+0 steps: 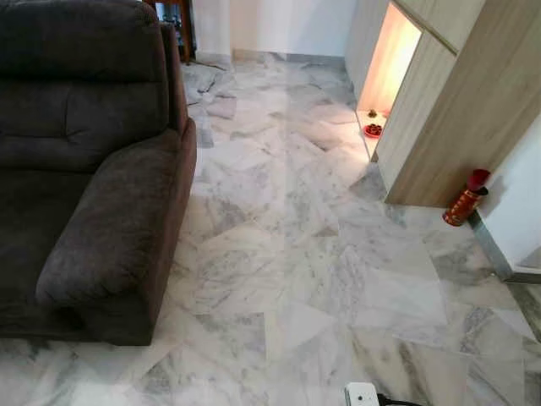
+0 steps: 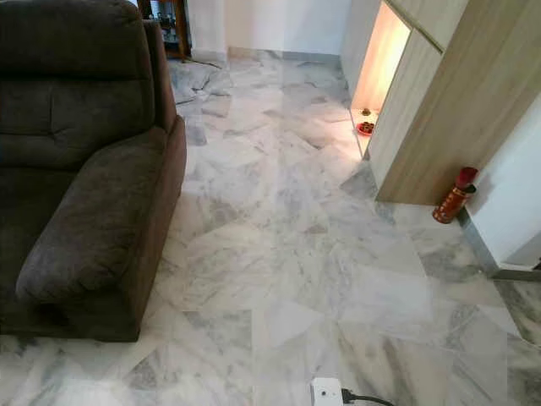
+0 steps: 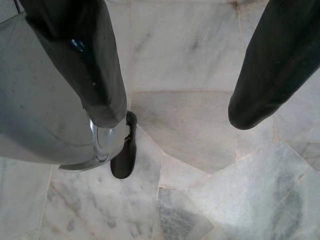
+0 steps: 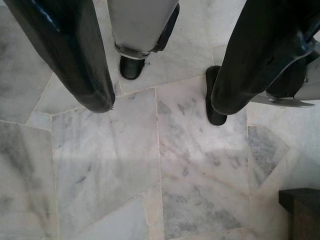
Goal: Move the pillow to the sofa from floor
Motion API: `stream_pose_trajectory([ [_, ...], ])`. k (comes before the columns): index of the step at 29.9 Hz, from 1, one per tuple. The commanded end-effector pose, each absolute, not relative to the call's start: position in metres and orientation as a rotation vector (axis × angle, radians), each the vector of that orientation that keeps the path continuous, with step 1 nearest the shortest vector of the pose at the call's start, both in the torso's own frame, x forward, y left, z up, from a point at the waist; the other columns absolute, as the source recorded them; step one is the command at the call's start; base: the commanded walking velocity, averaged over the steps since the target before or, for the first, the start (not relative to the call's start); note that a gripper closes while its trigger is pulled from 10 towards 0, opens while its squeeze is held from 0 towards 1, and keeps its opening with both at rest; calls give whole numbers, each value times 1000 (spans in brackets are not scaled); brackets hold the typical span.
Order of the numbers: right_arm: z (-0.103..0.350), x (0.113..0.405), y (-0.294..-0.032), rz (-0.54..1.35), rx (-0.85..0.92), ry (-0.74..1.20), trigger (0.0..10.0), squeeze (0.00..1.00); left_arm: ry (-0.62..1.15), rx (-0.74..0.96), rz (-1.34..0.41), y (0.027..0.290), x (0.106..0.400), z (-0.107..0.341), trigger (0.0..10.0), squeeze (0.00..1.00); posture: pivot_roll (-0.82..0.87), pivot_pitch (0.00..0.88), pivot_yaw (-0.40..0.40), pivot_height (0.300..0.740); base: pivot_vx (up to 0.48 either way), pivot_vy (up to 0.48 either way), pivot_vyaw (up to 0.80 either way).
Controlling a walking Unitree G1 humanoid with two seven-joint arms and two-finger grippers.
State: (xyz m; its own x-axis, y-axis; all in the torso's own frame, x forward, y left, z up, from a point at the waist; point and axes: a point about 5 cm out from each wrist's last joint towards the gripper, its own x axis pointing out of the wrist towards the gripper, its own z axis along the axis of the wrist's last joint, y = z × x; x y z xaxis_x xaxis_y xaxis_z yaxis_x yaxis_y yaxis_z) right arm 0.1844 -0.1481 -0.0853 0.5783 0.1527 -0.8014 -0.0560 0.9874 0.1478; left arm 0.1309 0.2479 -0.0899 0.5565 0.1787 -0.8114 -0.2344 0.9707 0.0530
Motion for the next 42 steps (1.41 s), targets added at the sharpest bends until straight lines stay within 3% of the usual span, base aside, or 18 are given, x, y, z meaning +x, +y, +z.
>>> stream_pose_trajectory([
  [1, -88, 179, -150, 112, 116, 959, 10000, 0, 970, -56, 243, 248, 124, -92, 10000, 0, 98, 119, -36, 740, 0, 0, 0],
  [16, -88, 178, -150, 102, 120, 972, 10000, 0, 987, -94, 279, 247, 122, -94, 10000, 0, 97, 122, -36, 740, -98, 32, 267],
  [42, -88, 179, -149, 107, 124, 969, 10000, 0, 990, -101, 281, 247, 121, -94, 10000, 0, 99, 122, -35, 740, -246, 254, 0],
])
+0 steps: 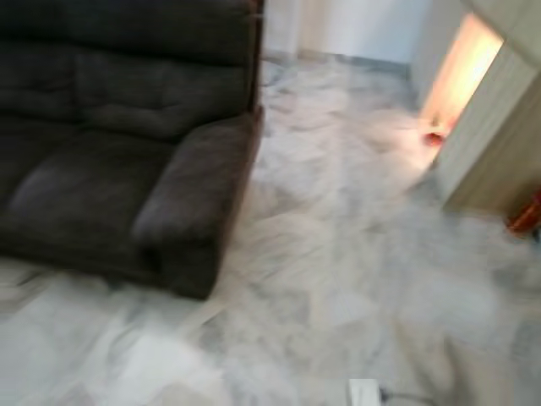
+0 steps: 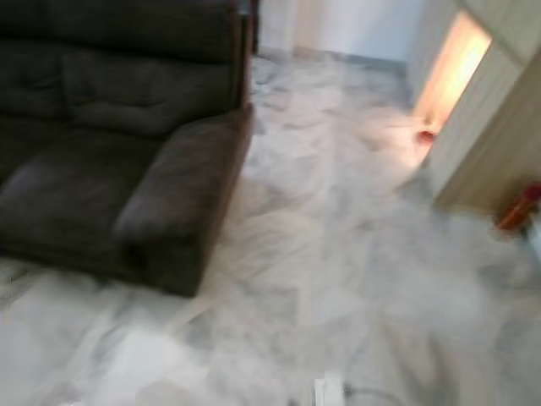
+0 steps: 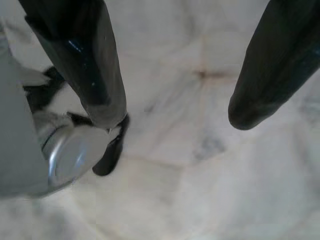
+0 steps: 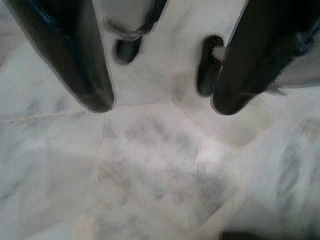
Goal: Move the pillow to the sofa from floor
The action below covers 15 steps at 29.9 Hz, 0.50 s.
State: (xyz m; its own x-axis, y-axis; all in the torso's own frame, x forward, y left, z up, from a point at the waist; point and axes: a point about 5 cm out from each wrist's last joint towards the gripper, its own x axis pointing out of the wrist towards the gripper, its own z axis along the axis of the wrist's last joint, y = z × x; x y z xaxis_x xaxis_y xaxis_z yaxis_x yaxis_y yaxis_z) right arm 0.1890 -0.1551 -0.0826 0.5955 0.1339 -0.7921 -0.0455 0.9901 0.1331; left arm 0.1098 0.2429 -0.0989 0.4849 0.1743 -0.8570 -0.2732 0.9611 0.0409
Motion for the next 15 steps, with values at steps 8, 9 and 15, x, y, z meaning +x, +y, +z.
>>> stream_pose_trajectory([
  [8, -88, 179, -149, 106, 124, 967, 10000, 0, 990, -102, 281, 247, 121, -94, 10000, 0, 99, 124, -35, 740, -248, 297, 0],
  [9, -88, 179, -149, 106, 124, 967, 10000, 0, 990, -102, 281, 247, 121, -94, 10000, 0, 99, 124, -35, 740, -247, 300, 0],
  [15, -88, 179, -149, 106, 125, 966, 10000, 0, 985, -105, 280, 247, 122, -94, 10000, 0, 100, 125, -35, 740, -204, 299, 0],
])
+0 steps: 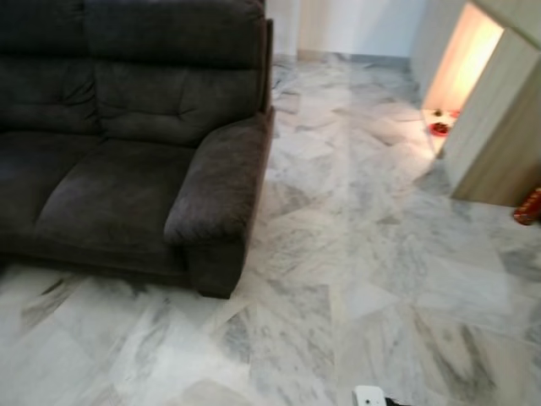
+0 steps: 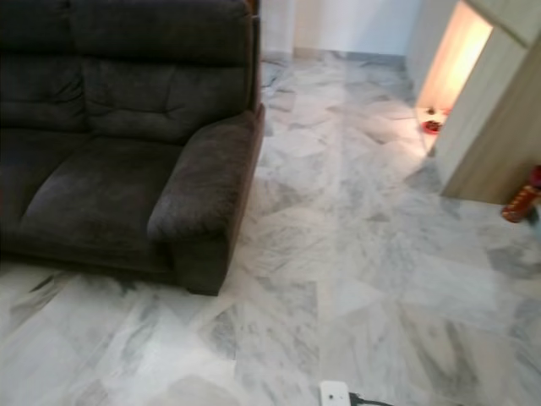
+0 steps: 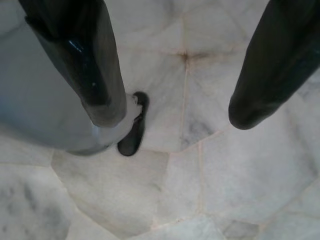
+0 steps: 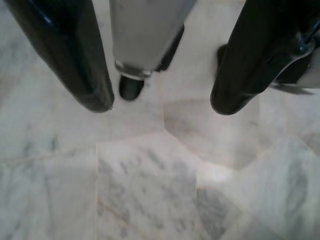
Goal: Move the pillow to the sofa from floor
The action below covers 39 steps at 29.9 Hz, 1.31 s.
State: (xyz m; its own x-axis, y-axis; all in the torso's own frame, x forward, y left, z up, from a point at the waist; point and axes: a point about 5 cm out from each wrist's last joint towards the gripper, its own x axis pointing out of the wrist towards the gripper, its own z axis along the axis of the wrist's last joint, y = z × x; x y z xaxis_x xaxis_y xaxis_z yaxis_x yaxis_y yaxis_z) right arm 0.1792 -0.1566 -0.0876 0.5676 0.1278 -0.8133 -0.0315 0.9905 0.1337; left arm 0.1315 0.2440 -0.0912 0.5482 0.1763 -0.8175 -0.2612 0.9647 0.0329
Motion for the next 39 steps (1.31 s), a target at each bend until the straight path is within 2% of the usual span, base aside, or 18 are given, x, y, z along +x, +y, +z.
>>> stream_pose_trajectory([
  [1, -88, 179, -149, 105, 125, 966, 10000, 0, 985, -105, 280, 247, 122, -94, 10000, 0, 100, 125, -35, 740, 0, 307, 0],
  [11, -88, 178, -149, 106, 123, 969, 10000, 0, 980, -110, 282, 247, 121, -94, 10000, 0, 96, 121, -37, 740, 0, 360, 0],
  [39, -88, 178, -148, 114, 134, 965, 10000, 0, 980, -110, 281, 247, 121, -94, 10000, 0, 103, 101, -31, 740, 0, 472, 0],
])
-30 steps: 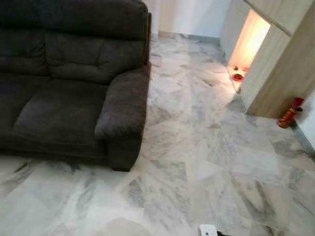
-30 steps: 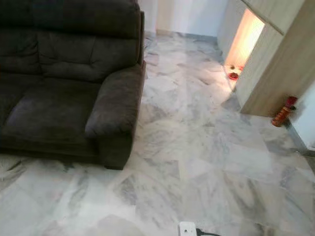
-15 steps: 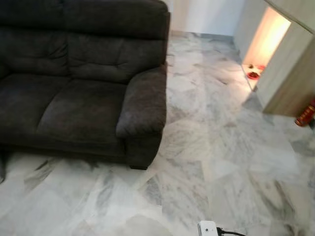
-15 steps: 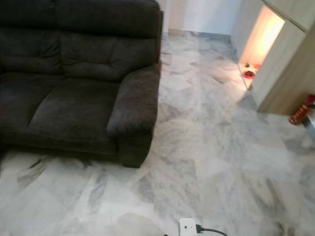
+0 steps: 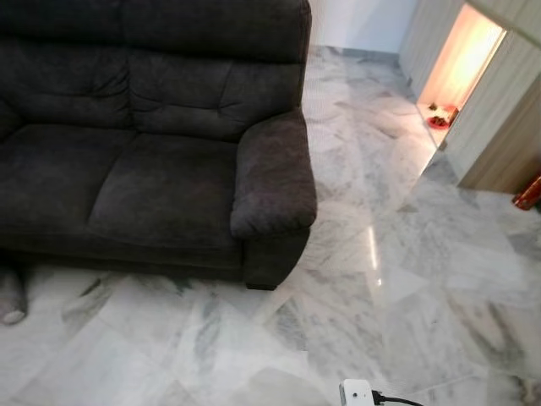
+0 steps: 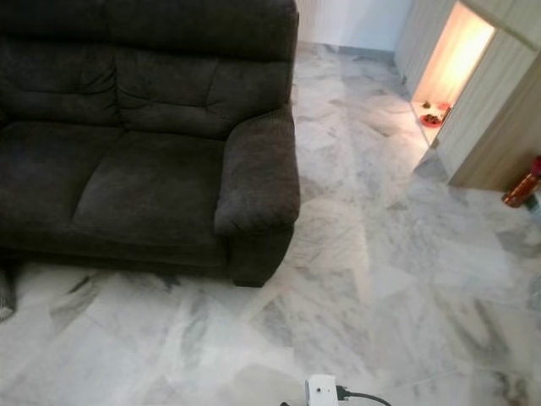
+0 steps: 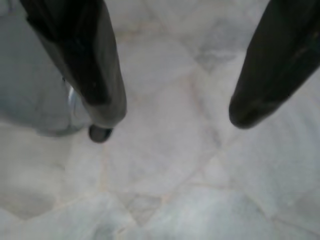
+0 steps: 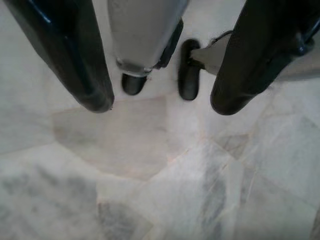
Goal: Move the pillow to the sofa from floor
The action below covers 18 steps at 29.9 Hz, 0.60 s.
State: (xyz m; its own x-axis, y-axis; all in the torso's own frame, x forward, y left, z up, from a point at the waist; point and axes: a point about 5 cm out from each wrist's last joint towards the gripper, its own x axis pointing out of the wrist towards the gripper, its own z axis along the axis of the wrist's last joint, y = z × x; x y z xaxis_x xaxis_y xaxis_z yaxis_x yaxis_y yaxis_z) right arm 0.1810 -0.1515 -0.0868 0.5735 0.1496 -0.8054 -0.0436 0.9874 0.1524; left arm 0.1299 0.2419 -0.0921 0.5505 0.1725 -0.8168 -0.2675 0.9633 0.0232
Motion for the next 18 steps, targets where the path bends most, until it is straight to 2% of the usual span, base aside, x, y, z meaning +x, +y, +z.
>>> stream_pose_trajectory([
  [1, -88, 178, -148, 115, 133, 966, 10000, 0, 980, -110, 281, 247, 121, -94, 10000, 0, 103, 101, -31, 740, 0, 469, 0],
  [18, -89, 177, -148, 124, 133, 966, 10000, 0, 980, -109, 281, 248, 120, -94, 10000, 0, 108, 105, -30, 740, 0, 471, 0],
])
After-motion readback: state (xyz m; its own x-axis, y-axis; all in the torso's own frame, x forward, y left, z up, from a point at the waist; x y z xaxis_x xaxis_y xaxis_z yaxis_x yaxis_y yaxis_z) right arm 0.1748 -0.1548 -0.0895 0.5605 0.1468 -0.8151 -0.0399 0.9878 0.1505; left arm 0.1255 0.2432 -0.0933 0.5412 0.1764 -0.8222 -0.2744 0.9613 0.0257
